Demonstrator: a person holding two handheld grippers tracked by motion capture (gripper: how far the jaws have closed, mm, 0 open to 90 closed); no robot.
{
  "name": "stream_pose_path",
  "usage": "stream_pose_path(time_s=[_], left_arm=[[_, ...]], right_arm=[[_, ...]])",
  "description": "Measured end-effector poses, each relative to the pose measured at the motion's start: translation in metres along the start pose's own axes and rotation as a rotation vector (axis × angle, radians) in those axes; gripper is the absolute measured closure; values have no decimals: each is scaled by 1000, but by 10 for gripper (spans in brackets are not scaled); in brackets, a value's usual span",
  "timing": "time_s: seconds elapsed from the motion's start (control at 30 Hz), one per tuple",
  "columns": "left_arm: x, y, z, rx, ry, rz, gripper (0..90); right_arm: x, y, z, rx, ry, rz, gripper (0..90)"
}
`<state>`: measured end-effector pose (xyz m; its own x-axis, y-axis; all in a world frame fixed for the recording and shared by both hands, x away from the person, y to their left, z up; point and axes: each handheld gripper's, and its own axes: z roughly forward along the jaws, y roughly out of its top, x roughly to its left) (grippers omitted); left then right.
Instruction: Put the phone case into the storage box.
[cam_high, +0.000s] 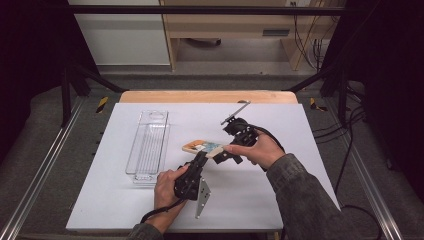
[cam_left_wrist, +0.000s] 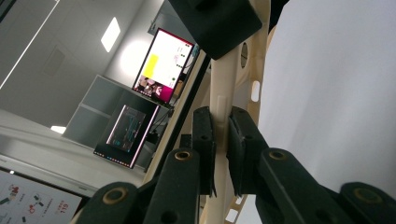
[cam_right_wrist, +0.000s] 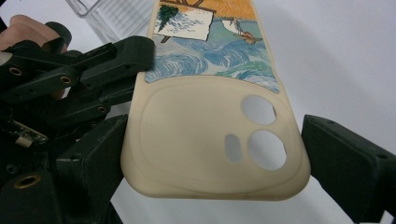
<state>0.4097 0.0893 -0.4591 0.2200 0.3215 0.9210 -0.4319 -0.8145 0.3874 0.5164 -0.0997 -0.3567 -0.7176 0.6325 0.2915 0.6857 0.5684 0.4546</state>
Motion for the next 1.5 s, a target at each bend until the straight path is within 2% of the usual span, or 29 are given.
stream_pose_path(time_s=[0.23,0.53,0.8,1.07,1.4,1.5], left_arm=[[1,1,1,1,0,-5,817],[3,-4,2,24,-2,-28,819],[5,-5,1,25,2,-39,819],[8,-6,1,32,4,-53,819],[8,-6,1,29,7,-53,820],[8,-6,1,29,7,-56,819]], right_arm=[[3,-3,-6,-47,-20,-53,100],[1,-11,-21,-113,-6,-64,90],[-4,-23,-36,-207,-46,-90,80],[-18,-38,-50,-292,-84,-70,79],[-27,-49,-55,-324,-105,-46,79],[-28,-51,-55,-335,-125,-48,80]])
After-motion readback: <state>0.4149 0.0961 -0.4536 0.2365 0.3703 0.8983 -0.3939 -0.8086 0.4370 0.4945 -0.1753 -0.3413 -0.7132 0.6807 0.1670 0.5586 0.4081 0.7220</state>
